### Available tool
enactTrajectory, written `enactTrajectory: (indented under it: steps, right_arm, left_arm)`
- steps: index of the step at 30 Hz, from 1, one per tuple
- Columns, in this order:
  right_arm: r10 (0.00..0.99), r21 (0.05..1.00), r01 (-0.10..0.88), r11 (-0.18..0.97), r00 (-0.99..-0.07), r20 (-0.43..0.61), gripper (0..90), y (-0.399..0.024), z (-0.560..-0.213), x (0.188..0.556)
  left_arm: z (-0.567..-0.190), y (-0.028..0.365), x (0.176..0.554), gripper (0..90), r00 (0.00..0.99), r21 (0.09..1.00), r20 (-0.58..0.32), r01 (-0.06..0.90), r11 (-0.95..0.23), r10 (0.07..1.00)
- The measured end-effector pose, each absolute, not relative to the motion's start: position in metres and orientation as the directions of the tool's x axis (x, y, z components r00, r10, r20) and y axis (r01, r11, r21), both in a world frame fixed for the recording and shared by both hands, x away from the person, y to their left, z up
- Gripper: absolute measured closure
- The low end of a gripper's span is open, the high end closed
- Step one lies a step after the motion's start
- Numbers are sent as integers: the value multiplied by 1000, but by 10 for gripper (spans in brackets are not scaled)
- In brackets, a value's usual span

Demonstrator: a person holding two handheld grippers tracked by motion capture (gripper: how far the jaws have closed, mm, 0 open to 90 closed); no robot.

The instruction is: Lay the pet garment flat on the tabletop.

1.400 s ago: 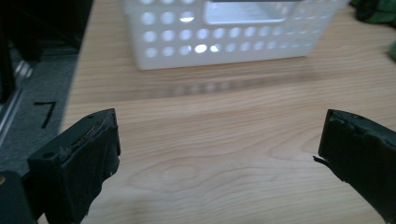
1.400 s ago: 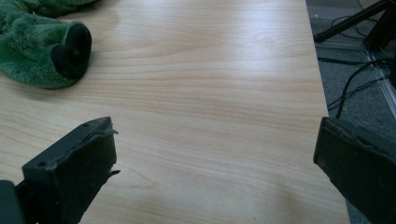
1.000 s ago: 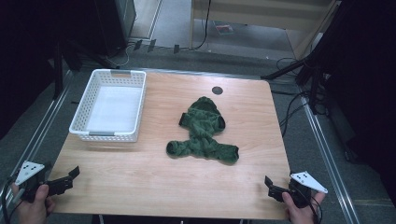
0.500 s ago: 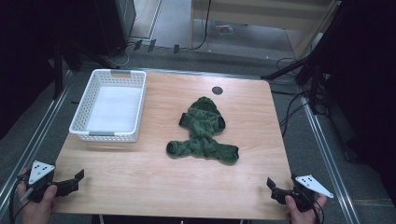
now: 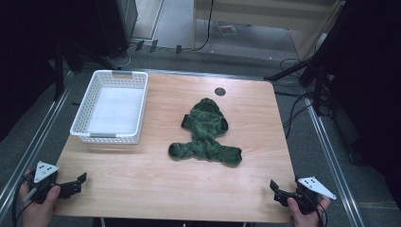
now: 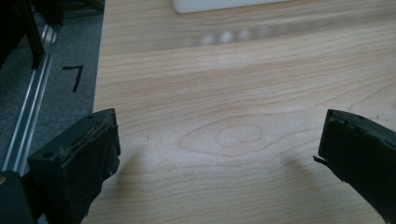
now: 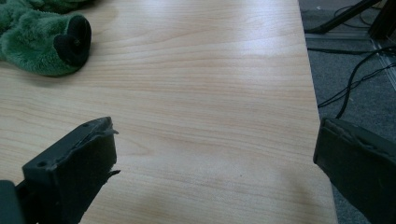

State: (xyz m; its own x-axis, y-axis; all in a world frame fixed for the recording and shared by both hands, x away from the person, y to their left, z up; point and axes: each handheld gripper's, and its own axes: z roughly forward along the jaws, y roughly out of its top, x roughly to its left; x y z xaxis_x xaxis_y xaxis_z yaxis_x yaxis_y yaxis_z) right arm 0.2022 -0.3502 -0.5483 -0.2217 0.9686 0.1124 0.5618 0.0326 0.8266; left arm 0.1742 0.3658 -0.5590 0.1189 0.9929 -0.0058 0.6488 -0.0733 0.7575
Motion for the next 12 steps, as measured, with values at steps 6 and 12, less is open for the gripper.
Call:
enactTrajectory:
  steps: [6,12]
  right_arm:
    - [968,825,564,28,-221,119,0,-351,-548,203]
    - [968,821,570,24,-217,123,0,-351,-548,203]
  left_arm:
    - [-559,365,175,0,118,748,0,659,-78,993]
    - [-560,365,176,0,121,745,2,662,-82,993]
